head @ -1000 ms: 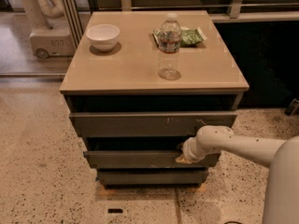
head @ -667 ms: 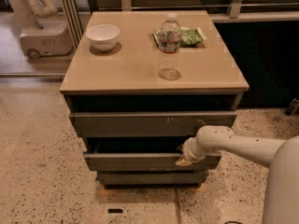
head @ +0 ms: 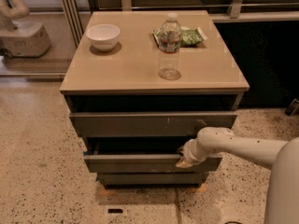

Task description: Open middle drawer

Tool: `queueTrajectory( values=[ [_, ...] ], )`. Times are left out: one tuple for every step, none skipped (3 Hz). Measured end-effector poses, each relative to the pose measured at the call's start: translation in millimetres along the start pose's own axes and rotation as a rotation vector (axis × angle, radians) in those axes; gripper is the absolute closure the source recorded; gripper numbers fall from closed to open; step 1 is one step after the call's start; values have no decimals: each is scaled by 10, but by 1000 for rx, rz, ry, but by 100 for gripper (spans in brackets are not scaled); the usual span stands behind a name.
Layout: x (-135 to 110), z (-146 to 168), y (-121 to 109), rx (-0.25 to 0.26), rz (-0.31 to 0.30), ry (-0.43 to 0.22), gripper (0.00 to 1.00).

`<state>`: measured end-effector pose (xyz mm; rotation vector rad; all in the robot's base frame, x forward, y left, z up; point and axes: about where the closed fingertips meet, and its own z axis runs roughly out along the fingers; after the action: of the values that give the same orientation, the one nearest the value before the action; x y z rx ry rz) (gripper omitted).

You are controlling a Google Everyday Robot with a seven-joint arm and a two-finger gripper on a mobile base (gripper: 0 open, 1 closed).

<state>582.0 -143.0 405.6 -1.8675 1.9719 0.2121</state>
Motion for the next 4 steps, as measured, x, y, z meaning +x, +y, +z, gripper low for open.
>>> queueTrajectory(
  values=[
    [-6, -41, 74, -10, 0, 0, 100],
    [-6, -80, 144, -19, 0, 4, 100],
    [1, -107, 234, -22, 1, 3, 100],
    [18, -129, 369, -8, 1, -7, 100]
  ],
)
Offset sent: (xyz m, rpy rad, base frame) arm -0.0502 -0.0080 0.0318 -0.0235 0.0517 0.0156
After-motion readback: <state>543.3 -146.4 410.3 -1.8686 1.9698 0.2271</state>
